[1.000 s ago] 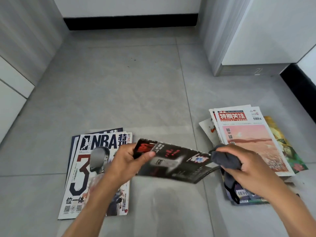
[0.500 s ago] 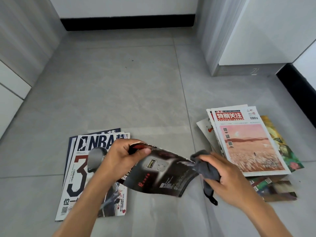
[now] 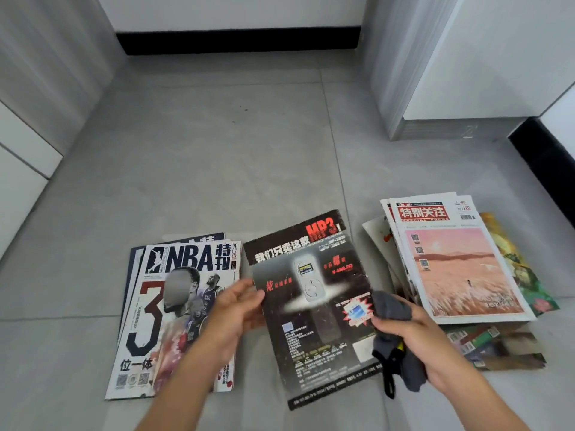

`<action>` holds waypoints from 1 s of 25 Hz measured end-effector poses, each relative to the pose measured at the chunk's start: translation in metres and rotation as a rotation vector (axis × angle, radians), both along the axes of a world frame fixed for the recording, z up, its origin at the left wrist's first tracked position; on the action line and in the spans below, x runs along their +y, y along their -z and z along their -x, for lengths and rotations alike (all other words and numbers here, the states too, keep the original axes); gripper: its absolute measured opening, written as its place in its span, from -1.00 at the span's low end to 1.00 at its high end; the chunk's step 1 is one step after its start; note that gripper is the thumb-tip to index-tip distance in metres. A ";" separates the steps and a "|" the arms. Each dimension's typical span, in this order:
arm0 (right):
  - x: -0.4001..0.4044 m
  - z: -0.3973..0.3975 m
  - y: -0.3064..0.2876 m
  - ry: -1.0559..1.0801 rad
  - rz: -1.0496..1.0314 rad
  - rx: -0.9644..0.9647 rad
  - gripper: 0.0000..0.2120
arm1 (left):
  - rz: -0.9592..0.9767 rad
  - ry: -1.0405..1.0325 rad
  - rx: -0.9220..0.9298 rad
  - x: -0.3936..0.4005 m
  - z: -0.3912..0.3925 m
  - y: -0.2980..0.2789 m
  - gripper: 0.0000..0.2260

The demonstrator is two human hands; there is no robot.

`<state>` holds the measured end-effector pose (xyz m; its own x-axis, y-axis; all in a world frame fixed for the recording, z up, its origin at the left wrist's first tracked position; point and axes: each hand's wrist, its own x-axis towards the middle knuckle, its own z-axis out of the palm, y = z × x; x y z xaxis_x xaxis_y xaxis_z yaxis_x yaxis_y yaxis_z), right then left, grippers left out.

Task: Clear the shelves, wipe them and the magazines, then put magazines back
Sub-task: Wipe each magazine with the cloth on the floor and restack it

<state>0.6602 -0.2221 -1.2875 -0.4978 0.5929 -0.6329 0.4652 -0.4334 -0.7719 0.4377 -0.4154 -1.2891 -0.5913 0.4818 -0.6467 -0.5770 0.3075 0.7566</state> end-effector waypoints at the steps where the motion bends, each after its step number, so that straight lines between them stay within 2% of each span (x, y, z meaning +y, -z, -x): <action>1: -0.004 0.002 0.005 -0.071 -0.101 -0.072 -0.60 | 0.077 -0.031 0.010 0.004 -0.015 0.013 -0.83; 4: -0.017 0.008 0.015 -0.355 -0.706 -0.392 -0.45 | 0.175 -0.048 0.051 0.007 -0.041 0.050 -0.82; 6: -0.029 0.017 0.027 -0.491 -0.995 -0.487 -0.33 | 0.240 0.015 0.173 0.007 -0.042 0.067 -0.84; 9: -0.066 0.033 0.057 -0.622 -1.003 -0.544 -0.32 | 0.309 0.171 0.395 0.011 -0.041 0.071 -0.89; 11: -0.103 0.034 0.082 -0.716 -1.094 -0.361 -0.39 | 0.349 0.180 0.456 0.012 -0.039 0.070 -0.89; 14: -0.119 0.017 0.099 -0.966 -1.257 -0.044 -0.41 | 0.397 0.138 0.403 0.011 -0.030 0.078 -0.83; 15: -0.104 0.011 0.099 -0.962 -1.276 -0.053 -0.44 | 0.399 0.132 0.374 0.011 -0.028 0.081 -0.83; 16: -0.084 0.004 0.100 -0.869 -1.284 -0.121 -0.50 | 0.397 0.129 0.356 0.012 -0.026 0.083 -0.82; 18: -0.053 -0.003 0.097 -0.564 -1.264 -0.352 -0.58 | 0.391 0.100 0.331 0.012 -0.026 0.080 -0.82; 19: -0.055 -0.002 0.099 -0.484 -1.221 -0.438 -0.57 | 0.377 0.077 0.310 0.012 -0.027 0.079 -0.82; 21: -0.087 0.011 0.108 -0.490 -1.252 -0.486 -0.55 | 0.338 0.049 0.281 0.009 -0.030 0.081 -0.83; 23: -0.127 0.019 0.107 -0.703 -1.298 -0.300 -0.48 | 0.319 0.070 0.327 0.007 -0.031 0.084 -0.83; 25: -0.112 0.015 0.105 -0.921 -1.318 -0.060 -0.40 | 0.326 0.147 0.362 0.007 -0.026 0.091 -0.78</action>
